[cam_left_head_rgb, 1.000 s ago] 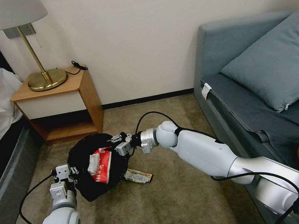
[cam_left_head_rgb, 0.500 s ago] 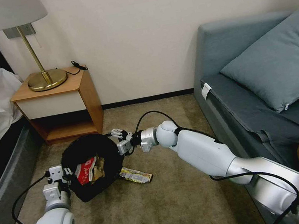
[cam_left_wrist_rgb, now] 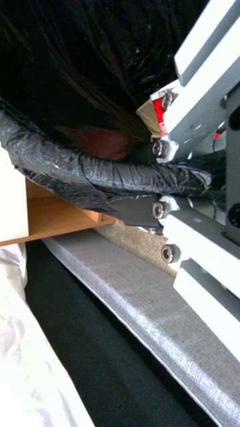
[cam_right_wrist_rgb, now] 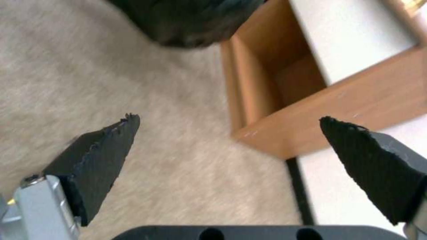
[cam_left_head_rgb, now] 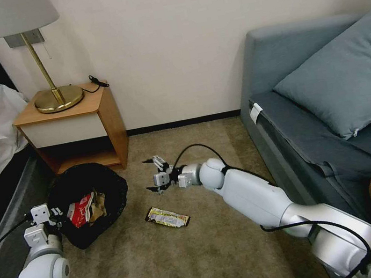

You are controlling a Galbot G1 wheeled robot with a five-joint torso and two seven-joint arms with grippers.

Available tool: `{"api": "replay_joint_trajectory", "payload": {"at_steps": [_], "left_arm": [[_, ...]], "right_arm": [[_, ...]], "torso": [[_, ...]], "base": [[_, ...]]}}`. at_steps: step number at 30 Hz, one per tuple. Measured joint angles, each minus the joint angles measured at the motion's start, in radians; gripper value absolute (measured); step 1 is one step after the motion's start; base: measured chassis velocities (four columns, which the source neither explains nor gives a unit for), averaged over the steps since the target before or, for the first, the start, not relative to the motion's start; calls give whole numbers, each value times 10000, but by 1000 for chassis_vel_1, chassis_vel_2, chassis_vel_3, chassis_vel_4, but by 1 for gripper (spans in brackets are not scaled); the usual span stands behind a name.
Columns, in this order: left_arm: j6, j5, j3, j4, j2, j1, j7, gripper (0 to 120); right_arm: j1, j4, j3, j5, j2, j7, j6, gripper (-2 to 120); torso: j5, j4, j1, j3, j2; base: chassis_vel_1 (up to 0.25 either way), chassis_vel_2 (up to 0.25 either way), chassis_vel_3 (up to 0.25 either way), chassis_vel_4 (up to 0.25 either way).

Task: Pick up the trash bin, then pick up the garbage on the floor and place it into the trash bin.

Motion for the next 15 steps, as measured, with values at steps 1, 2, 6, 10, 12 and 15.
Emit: {"api": "replay_joint_trajectory", "payload": {"at_steps": [1, 2, 6, 10, 12, 15], "left_arm": [[0, -5, 0, 25, 4, -3, 18, 1], [0, -6, 0, 30, 5, -3, 24, 1], [53, -9, 5, 41, 20, 91, 86, 1], [66, -25, -118, -17, 42, 287, 90, 1], [66, -34, -145, -43, 42, 322, 90, 1], [66, -76, -272, -143, 37, 471, 87, 1]], "right_arm": [[-107, -288, -49, -61, 87, 45, -8, 100], [-136, -347, -70, -70, 106, 47, -15, 100], [-502, -787, -461, 79, 242, -68, -303, 100], [-695, -1051, -554, 269, 295, -248, -595, 100], [-710, -1099, -551, 287, 305, -260, -632, 100], [-740, -1301, -444, 307, 381, -250, -704, 100]], "torso": [[0, 1, 0, -1, 0], [-1, 1, 0, 0, 0], [0, 2, 0, 0, 0], [0, 3, 0, 0, 0], [0, 3, 0, 0, 0], [0, 2, 0, 0, 0]], "base": [[0, 0, 0, 0], [0, 0, 0, 0], [0, 0, 0, 0], [0, 0, 0, 0], [0, 0, 0, 0], [0, 0, 0, 0]]}}
